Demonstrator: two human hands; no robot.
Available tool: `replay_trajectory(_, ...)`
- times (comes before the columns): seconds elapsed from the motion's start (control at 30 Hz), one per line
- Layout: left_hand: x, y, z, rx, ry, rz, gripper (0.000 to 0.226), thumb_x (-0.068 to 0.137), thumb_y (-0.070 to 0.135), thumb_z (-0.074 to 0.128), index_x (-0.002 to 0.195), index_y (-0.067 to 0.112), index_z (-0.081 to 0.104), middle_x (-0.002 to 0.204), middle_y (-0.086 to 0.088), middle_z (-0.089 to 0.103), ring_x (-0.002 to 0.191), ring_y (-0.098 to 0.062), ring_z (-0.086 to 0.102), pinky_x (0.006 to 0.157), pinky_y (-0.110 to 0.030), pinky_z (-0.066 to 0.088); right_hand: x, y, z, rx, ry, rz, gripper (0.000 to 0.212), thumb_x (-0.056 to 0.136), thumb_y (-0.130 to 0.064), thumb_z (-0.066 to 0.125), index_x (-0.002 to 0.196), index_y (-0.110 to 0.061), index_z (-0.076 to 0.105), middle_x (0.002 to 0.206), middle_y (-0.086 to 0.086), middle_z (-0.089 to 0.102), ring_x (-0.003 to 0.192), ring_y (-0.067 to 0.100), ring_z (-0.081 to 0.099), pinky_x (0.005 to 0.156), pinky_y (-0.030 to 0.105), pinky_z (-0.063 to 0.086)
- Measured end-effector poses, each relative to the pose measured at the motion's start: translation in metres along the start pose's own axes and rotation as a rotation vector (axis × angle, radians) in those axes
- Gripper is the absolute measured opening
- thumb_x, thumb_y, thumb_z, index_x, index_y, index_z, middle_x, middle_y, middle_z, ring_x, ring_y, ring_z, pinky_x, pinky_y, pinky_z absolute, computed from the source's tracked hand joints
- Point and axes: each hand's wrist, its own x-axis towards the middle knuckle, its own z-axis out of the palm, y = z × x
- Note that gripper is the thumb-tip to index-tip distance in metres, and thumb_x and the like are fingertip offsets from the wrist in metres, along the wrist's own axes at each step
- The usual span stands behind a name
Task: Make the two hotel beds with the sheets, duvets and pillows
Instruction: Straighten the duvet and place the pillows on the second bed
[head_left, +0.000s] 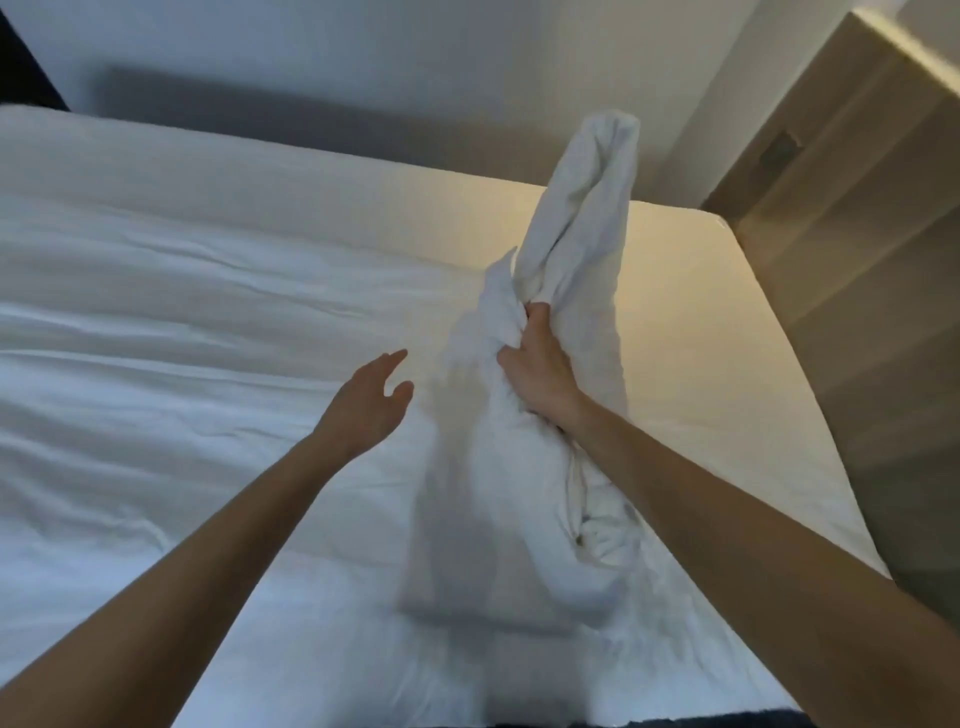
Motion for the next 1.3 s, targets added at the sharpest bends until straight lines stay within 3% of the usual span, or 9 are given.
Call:
replay_trajectory(0.07,-0.007,-0.03,-0.032,-0.044,0.034,-0.029,0.05,0.101,0.028,0.044,0.15,0.027,0.032,0.157,0.0,0.028,0.143,-0.018,0.027,0.113,-0.031,0.022,0.001,-0.028,0.046,0.022,-0.009,-0.035,0.039,0.091,-0.007,0.048,0.126,-0.013,0.035,0.101,0.002,0.052,0.089,0.027,0.055,0.065,0.028,0.033)
replay_trajectory(0.2,-0.014,-0.091,-0.073,-0.08,0.067,-0.112,0.05,0.102,0.027,0.043,0.15,0.025,0.031,0.157,0.001,0.029,0.143,-0.018,0.028,0.112,-0.031,0.023,-0.001,-0.06,0.133,0.063,-0.154,-0.078,0.048,0.089,-0.005,0.049,0.133,-0.017,0.032,0.104,0.002,0.049,0.085,0.021,0.05,0.068,0.027,0.033)
replay_trajectory(0.33,-0.021,-0.133,-0.077,-0.087,0.032,-0.211,0.053,0.102,0.026,0.042,0.152,0.02,0.025,0.158,-0.002,0.025,0.144,-0.021,0.026,0.113,-0.034,0.023,-0.002,-0.058,0.175,0.164,-0.411,0.092,0.064,0.092,0.0,0.045,0.148,-0.022,0.022,0.133,0.008,0.046,0.105,0.022,0.049,0.077,0.026,0.04)
replay_trajectory(0.43,-0.025,-0.147,-0.066,-0.087,-0.009,-0.252,0.053,0.102,0.028,0.041,0.152,0.021,0.026,0.157,-0.007,0.026,0.142,-0.024,0.028,0.113,-0.037,0.024,-0.006,-0.029,0.165,0.01,-0.374,0.082,0.055,0.093,-0.003,0.044,0.145,-0.02,0.038,0.149,0.006,0.038,0.129,0.022,0.043,0.098,0.026,0.035)
replay_trajectory(0.63,-0.016,-0.137,-0.014,-0.116,-0.089,-0.299,0.057,0.102,0.035,0.042,0.152,0.017,0.025,0.154,-0.012,0.032,0.138,-0.03,0.036,0.108,-0.036,0.031,-0.036,0.069,0.115,-0.229,-0.152,0.066,0.044,0.091,-0.015,0.052,0.133,-0.028,0.052,0.145,-0.002,0.044,0.134,0.02,0.039,0.112,0.046,0.03)
replay_trajectory(0.87,-0.002,-0.145,0.057,-0.133,0.015,-0.552,0.096,0.086,0.063,0.055,0.154,0.018,0.003,0.15,-0.023,0.03,0.135,-0.044,0.034,0.11,-0.053,0.031,-0.096,0.172,0.085,-0.357,-0.32,0.275,0.073,0.092,-0.034,0.062,0.151,-0.04,0.02,0.163,-0.003,0.0,0.148,0.029,0.012,0.118,0.05,0.014)
replay_trajectory(0.97,-0.003,-0.144,0.064,-0.122,0.204,-0.508,0.072,0.093,0.049,0.052,0.147,0.011,0.023,0.136,-0.024,0.05,0.124,-0.042,0.047,0.101,-0.047,0.038,-0.112,0.192,0.083,-0.399,-0.4,0.228,0.082,0.092,-0.035,0.063,0.151,-0.044,0.006,0.161,-0.001,-0.018,0.15,0.027,-0.002,0.12,0.048,-0.003)
replay_trajectory(1.17,-0.011,-0.126,0.035,-0.032,0.573,-0.231,0.029,0.102,0.035,0.035,0.123,0.017,0.044,0.098,-0.019,0.065,0.091,-0.039,0.059,0.074,-0.039,0.039,-0.118,0.203,0.084,-0.366,-0.335,0.213,0.066,0.089,-0.06,0.052,0.141,-0.065,0.011,0.159,-0.014,-0.022,0.147,0.041,-0.011,0.117,0.06,0.004)
replay_trajectory(1.3,-0.005,-0.161,0.027,-0.073,0.422,-0.426,0.025,0.1,0.028,0.044,0.12,0.014,0.048,0.108,-0.021,0.063,0.098,-0.04,0.059,0.075,-0.036,0.041,-0.11,0.186,0.084,-0.384,-0.286,0.26,0.049,0.095,-0.055,0.045,0.141,-0.056,0.029,0.161,0.0,-0.021,0.146,0.043,-0.01,0.117,0.059,0.01)
